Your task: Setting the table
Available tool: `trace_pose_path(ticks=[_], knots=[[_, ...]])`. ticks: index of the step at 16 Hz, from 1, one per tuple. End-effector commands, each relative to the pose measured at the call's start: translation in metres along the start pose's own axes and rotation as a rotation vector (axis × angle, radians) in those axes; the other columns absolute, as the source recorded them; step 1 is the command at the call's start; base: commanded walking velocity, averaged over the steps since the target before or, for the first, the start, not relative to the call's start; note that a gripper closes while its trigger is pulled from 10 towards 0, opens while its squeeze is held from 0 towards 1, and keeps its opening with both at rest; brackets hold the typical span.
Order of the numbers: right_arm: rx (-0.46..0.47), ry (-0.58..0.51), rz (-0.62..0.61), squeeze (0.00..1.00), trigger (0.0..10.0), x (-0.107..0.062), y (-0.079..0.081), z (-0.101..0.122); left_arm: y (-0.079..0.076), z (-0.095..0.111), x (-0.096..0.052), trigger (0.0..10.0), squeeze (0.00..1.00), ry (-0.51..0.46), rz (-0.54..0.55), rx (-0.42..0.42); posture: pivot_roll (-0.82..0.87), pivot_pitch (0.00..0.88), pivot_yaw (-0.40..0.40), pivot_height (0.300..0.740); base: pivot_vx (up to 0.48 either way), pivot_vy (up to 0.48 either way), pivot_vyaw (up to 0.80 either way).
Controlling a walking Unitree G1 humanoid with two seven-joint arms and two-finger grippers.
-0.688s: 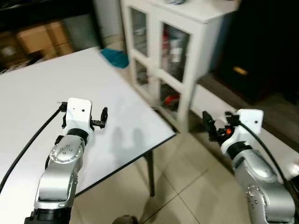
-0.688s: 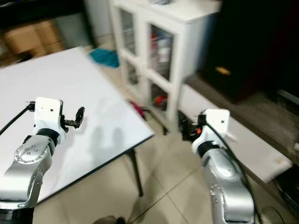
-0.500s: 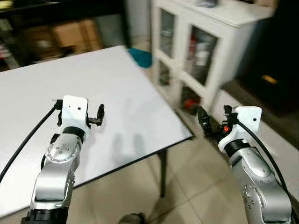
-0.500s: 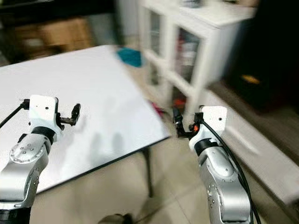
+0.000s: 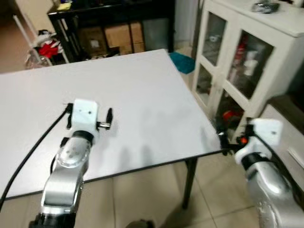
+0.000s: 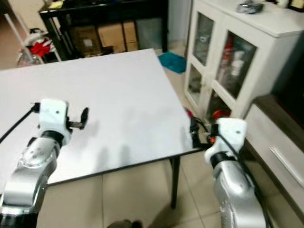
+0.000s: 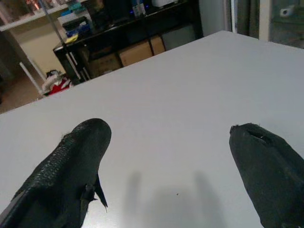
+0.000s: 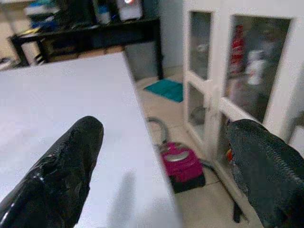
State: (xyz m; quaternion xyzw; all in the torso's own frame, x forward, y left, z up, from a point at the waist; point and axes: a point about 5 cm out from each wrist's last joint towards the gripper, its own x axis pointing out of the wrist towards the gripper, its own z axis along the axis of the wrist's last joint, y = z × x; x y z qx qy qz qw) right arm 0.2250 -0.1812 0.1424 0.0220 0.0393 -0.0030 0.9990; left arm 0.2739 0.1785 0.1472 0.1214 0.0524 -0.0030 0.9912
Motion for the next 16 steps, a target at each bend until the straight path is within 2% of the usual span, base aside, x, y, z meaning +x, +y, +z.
trace_pose_path(ticks=[1, 3, 5, 7, 8, 11, 12, 14, 16], knots=[[-0.011, -0.016, -0.019, 1.0, 10.0, -0.002, -0.002, 0.005, -0.003, 0.001, -0.003, 10.0, 0.0, -0.01, -0.014, 0.01, -0.02, 0.0, 0.1, 0.74, 0.0, 0.0, 0.8], [0.002, -0.006, -0.037, 1.0, 10.0, -0.004, -0.005, 0.002, -0.002, -0.004, -0.007, 10.0, 0.0, -0.002, 0.003, 0.014, -0.01, 0.0, 0.092, 0.74, 0.0, 0.0, 0.8], [0.03, -0.008, -0.045, 1.0, 10.0, -0.004, 0.0, 0.002, 0.001, -0.008, -0.013, 10.0, 0.0, 0.009, -0.013, 0.053, 0.0, 0.0, 0.091, 0.74, 0.0, 0.0, 0.8], [0.026, 0.024, -0.05, 1.0, 10.0, -0.001, 0.006, 0.0, 0.004, -0.007, -0.01, 10.0, 0.0, 0.013, -0.013, 0.065, 0.01, 0.0, 0.112, 0.74, 0.0, 0.0, 0.0], [0.01, 0.038, -0.029, 0.0, 10.0, -0.001, 0.009, -0.001, 0.004, -0.003, -0.008, 10.0, 0.0, 0.005, -0.014, 0.061, 0.02, 0.0, 0.109, 0.74, 0.0, 0.251, 0.0], [0.008, 0.086, -0.077, 0.0, 10.0, -0.007, 0.005, -0.011, 0.003, -0.002, -0.006, 10.0, 0.0, 0.007, -0.03, 0.054, 0.01, 0.0, 0.108, 0.74, 0.0, 0.276, 0.0], [-0.025, 0.097, -0.089, 0.0, 10.0, -0.005, 0.005, -0.011, 0.002, -0.003, -0.004, 10.0, 0.0, 0.012, -0.035, 0.046, 0.0, 0.0, 0.113, 0.74, 0.0, 0.304, 0.0], [0.012, 0.109, -0.068, 0.0, 10.0, -0.001, 0.006, -0.011, -0.002, -0.004, -0.002, 10.0, 0.0, 0.022, -0.043, 0.038, 0.01, 0.0, 0.101, 0.74, 0.0, 0.354, 0.0], [-0.02, 0.082, -0.039, 0.0, 10.0, 0.009, 0.011, -0.007, -0.003, -0.003, 0.002, 10.0, 0.0, 0.03, -0.033, 0.027, 0.01, 0.0, 0.102, 0.74, 0.0, 0.369, 0.0]])
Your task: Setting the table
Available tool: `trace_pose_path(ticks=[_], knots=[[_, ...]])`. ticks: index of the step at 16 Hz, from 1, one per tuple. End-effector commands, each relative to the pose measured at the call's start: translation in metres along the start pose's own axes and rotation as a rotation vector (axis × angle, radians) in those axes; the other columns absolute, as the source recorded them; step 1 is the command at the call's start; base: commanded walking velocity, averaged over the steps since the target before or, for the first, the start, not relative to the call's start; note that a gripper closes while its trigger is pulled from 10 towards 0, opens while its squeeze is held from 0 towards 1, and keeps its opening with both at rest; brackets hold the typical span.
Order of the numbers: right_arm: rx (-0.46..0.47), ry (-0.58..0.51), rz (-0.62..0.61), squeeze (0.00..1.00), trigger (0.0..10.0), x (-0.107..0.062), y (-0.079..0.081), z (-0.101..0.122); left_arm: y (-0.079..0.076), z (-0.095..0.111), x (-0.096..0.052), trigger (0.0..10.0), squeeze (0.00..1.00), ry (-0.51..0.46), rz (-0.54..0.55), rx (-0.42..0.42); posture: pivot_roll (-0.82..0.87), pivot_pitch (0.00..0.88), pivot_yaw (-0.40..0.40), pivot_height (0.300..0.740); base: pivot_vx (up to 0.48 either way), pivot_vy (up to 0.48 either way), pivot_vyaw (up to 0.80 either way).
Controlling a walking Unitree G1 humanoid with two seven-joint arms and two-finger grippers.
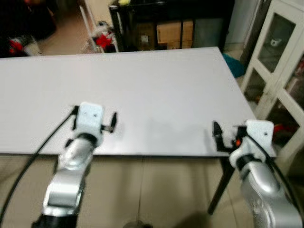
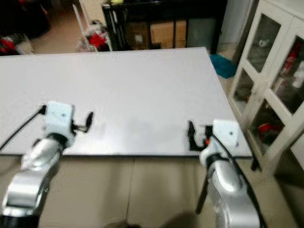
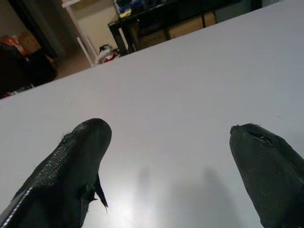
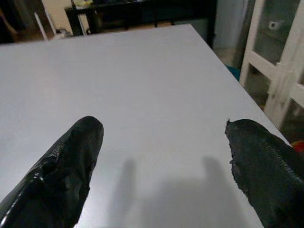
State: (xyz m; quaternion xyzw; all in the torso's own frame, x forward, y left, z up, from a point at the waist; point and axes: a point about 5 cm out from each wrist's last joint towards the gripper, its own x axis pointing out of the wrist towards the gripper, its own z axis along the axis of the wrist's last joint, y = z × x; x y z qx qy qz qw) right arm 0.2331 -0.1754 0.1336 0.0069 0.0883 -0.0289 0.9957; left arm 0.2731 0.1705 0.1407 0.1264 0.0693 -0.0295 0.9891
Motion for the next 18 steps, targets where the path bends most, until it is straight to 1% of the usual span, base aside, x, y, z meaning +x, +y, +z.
trace_pose_path(ticks=[1, 2, 5, 6, 7, 8, 9, 10, 11, 13, 15, 17, 18], knots=[[0.021, -0.015, 0.024, 0.0, 10.0, 0.002, 0.007, 0.003, 0.005, 0.002, 0.003, 10.0, 0.0, 0.002, 0.018, 0.016, 0.02, 0.0, 0.093, 0.74, 0.0, 0.371, 0.0], [0.023, -0.017, 0.033, 0.0, 10.0, 0.004, 0.008, 0.003, 0.002, 0.001, 0.004, 10.0, 0.0, 0.003, 0.014, 0.02, 0.02, 0.0, 0.093, 0.74, 0.0, 0.375, 0.0], [0.084, -0.036, 0.055, 0.0, 10.0, 0.006, 0.009, 0.005, 0.002, 0.002, 0.003, 10.0, 0.0, 0.003, 0.013, 0.022, 0.01, 0.0, 0.109, 0.74, 0.0, 0.374, 0.0], [0.072, -0.04, 0.053, 0.0, 10.0, 0.006, 0.01, 0.006, 0.004, 0.003, 0.004, 10.0, 0.0, 0.004, 0.014, 0.024, 0.0, 0.0, 0.12, 0.74, 0.0, 0.382, 0.0], [0.022, -0.045, 0.052, 0.0, 10.0, 0.007, 0.012, 0.007, 0.005, 0.002, 0.006, 10.0, 0.0, 0.007, 0.017, 0.021, -0.01, 0.0, 0.118, 0.74, 0.0, 0.382, 0.0], [0.014, -0.047, 0.044, 0.0, 10.0, 0.008, 0.012, 0.007, 0.005, 0.002, 0.007, 10.0, 0.0, 0.008, 0.021, 0.018, -0.01, 0.0, 0.113, 0.74, 0.0, 0.382, 0.0], [0.024, -0.05, 0.032, 0.0, 10.0, 0.01, 0.011, 0.01, 0.006, 0.002, 0.007, 10.0, 0.0, 0.011, 0.029, 0.007, 0.0, 0.0, 0.094, 0.74, 0.0, 0.382, 0.0], [0.049, -0.061, 0.072, 0.0, 10.0, 0.014, 0.016, 0.013, 0.008, -0.003, 0.004, 10.0, 0.0, 0.022, 0.062, 0.017, 0.04, 0.0, 0.067, 0.74, 0.0, 0.382, 0.0], [0.035, -0.066, 0.088, 0.0, 10.0, 0.016, 0.017, 0.012, 0.009, -0.003, 0.001, 10.0, 0.0, 0.024, 0.069, 0.024, 0.05, 0.0, 0.058, 0.74, 0.0, 0.379, 0.0], [0.017, -0.076, 0.094, 0.0, 10.0, 0.019, 0.019, 0.013, 0.01, -0.002, -0.001, 10.0, 0.0, 0.026, 0.078, 0.014, 0.06, 0.0, 0.051, 0.74, 0.0, 0.384, 0.0], [0.021, -0.065, 0.106, 0.0, 10.0, 0.019, 0.022, 0.01, 0.012, 0.001, -0.001, 10.0, 0.0, 0.022, 0.084, 0.017, 0.08, 0.0, 0.044, 0.74, 0.0, 0.384, 0.0], [0.017, -0.047, 0.148, 0.0, 10.0, 0.02, 0.025, 0.007, 0.014, 0.004, 0.0, 10.0, 0.0, 0.013, 0.09, 0.027, 0.08, 0.0, 0.046, 0.74, 0.0, 0.382, 0.0], [0.012, -0.05, 0.161, 0.0, 10.0, 0.022, 0.026, 0.008, 0.015, 0.006, 0.0, 10.0, 0.0, 0.008, 0.089, 0.034, 0.1, 0.0, 0.045, 0.74, 0.0, 0.382, 0.8]])
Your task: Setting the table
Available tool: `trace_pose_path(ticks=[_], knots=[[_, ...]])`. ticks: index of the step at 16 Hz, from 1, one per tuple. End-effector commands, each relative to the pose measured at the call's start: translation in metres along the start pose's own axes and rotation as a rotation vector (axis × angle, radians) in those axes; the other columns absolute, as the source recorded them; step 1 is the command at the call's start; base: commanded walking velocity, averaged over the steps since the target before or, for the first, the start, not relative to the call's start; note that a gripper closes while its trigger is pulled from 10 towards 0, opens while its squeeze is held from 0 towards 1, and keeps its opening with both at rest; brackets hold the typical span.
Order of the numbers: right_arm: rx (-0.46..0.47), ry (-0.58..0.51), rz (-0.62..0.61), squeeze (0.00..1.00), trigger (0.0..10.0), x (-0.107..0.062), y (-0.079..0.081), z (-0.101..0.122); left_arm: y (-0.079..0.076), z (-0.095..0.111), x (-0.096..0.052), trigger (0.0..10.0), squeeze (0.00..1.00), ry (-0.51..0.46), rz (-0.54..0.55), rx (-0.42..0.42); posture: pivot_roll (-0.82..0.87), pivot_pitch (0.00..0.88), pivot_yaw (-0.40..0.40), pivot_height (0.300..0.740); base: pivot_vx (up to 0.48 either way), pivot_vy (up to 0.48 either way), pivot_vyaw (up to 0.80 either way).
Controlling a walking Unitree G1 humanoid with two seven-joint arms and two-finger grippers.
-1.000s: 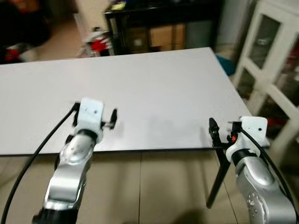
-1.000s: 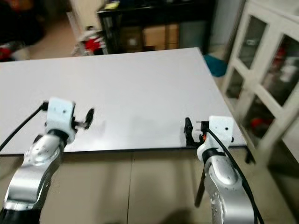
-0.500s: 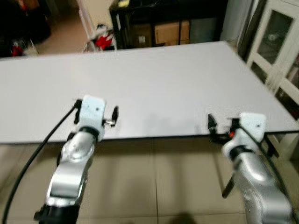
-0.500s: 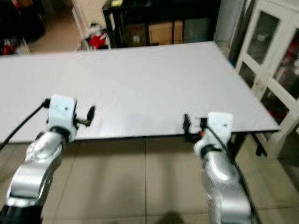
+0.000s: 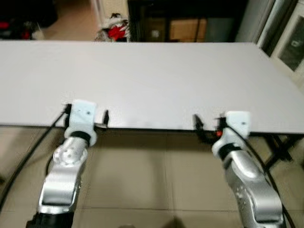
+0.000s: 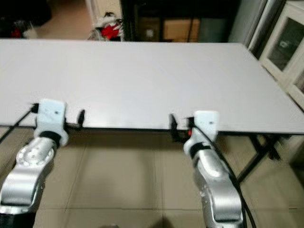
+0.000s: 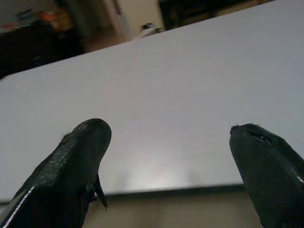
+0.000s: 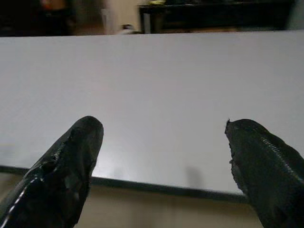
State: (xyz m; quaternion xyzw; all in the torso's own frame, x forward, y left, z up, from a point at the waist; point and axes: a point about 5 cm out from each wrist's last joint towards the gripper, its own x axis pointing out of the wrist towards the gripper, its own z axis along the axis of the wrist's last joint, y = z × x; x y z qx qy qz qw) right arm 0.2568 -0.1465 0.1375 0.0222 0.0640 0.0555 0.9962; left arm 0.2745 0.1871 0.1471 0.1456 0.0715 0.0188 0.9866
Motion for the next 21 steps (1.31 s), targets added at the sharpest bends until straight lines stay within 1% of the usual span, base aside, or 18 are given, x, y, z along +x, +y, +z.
trace_pose_path(ticks=[1, 2, 3, 7, 14, 18, 21], knots=[[-0.001, -0.009, 0.001, 0.0, 10.0, 0.002, -0.004, 0.002, -0.002, 0.006, 0.0, 10.0, 0.0, -0.012, -0.008, 0.004, 0.11, 0.0, 0.043, 0.74, 0.0, 0.382, 0.8], [0.021, -0.02, 0.009, 0.0, 10.0, 0.005, -0.004, 0.003, 0.0, 0.008, 0.0, 10.0, 0.0, -0.016, -0.002, 0.008, 0.13, 0.0, 0.038, 0.74, 0.0, 0.398, 0.8], [0.022, -0.02, 0.008, 0.0, 10.0, 0.006, -0.004, 0.003, 0.0, 0.009, 0.0, 10.0, 0.0, -0.016, 0.0, 0.009, 0.13, 0.0, 0.038, 0.74, 0.0, 0.398, 0.8], [0.03, -0.019, 0.027, 0.0, 10.0, 0.011, 0.0, 0.003, 0.007, 0.004, -0.003, 10.0, 0.0, 0.005, 0.036, 0.009, 0.14, 0.0, 0.025, 0.74, 0.0, 0.408, 0.8], [0.028, -0.022, 0.043, 0.0, 10.0, 0.015, 0.002, 0.004, 0.005, 0.006, 0.0, 10.0, 0.0, 0.002, 0.034, 0.011, 0.13, 0.0, 0.033, 0.74, 0.0, 0.409, 0.8], [0.036, -0.014, 0.052, 0.0, 10.0, 0.015, 0.004, 0.002, 0.006, 0.006, 0.002, 10.0, 0.0, 0.001, 0.035, 0.016, 0.13, 0.0, 0.037, 0.74, 0.0, 0.408, 0.8], [0.036, -0.026, 0.066, 0.0, 10.0, 0.019, 0.004, 0.006, 0.009, 0.008, 0.003, 10.0, 0.0, -0.009, 0.046, 0.019, 0.14, 0.0, 0.035, 0.74, 0.0, 0.389, 0.8]])
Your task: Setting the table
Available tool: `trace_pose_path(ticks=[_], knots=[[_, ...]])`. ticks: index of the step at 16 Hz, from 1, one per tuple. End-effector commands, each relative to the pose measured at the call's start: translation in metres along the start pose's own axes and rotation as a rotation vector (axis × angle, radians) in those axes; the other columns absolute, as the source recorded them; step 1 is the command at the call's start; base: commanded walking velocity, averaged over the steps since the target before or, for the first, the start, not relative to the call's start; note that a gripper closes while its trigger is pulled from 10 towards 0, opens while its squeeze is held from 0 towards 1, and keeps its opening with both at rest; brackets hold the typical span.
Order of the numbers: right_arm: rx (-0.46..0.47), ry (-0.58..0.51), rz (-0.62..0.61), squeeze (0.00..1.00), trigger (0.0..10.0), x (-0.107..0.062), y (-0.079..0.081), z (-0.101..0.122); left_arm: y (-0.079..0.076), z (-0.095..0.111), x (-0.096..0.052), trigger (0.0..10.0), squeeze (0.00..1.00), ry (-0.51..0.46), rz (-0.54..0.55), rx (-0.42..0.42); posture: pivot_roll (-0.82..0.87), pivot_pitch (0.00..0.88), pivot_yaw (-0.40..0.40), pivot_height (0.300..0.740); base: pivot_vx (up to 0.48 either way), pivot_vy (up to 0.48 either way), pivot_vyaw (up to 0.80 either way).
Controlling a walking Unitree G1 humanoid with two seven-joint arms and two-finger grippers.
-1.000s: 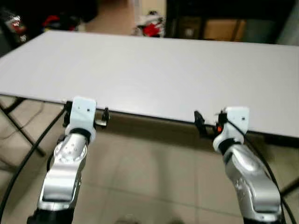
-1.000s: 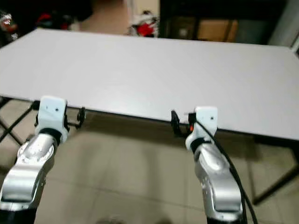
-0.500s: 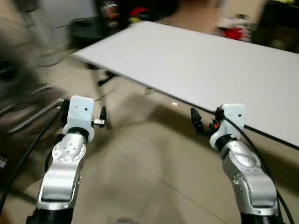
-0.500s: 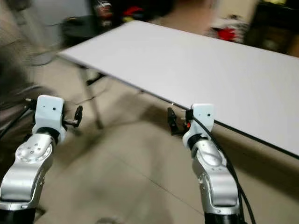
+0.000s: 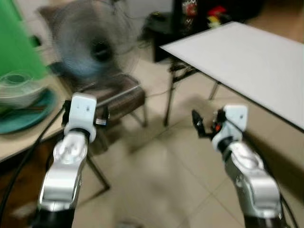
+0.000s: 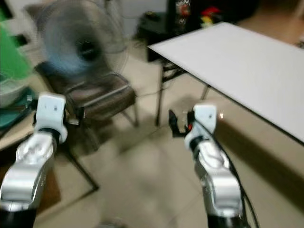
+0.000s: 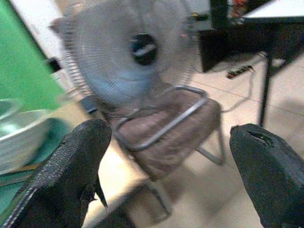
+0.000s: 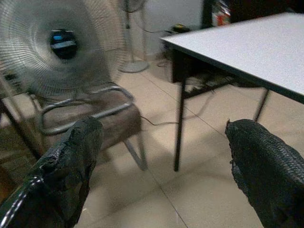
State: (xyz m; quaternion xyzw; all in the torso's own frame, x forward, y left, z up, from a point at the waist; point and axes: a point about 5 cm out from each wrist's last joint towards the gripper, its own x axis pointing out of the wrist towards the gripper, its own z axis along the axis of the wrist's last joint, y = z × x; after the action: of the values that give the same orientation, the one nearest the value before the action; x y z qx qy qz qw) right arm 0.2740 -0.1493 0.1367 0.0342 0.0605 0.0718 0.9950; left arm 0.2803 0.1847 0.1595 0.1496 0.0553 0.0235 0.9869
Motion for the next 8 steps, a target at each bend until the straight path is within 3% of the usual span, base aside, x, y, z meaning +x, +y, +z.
trace_pose_path(ticks=[1, 2, 5, 8], knots=[[0.003, -0.025, 0.027, 0.0, 10.0, 0.003, 0.008, 0.006, 0.008, -0.004, -0.001, 10.0, 0.0, 0.014, 0.035, 0.018, 0.14, 0.0, 0.032, 0.74, 0.0, 0.0, 0.8], [0.003, -0.035, 0.029, 0.0, 10.0, 0.005, 0.008, 0.008, 0.011, 0.001, 0.0, 10.0, 0.0, -0.009, 0.058, 0.044, 0.16, 0.0, 0.027, 0.74, 0.0, 0.0, 0.8], [-0.01, -0.053, 0.071, 0.0, 10.0, 0.009, 0.015, 0.011, 0.02, 0.003, 0.002, 10.0, 0.0, -0.011, 0.103, 0.031, 0.16, 0.0, 0.024, 0.74, 0.0, -0.48, 0.8], [-0.021, -0.053, 0.069, 0.0, 10.0, 0.011, 0.016, 0.012, 0.019, 0.003, 0.003, 10.0, 0.0, -0.013, 0.104, 0.028, 0.16, 0.0, 0.019, 0.74, 0.0, -0.48, 0.8]])
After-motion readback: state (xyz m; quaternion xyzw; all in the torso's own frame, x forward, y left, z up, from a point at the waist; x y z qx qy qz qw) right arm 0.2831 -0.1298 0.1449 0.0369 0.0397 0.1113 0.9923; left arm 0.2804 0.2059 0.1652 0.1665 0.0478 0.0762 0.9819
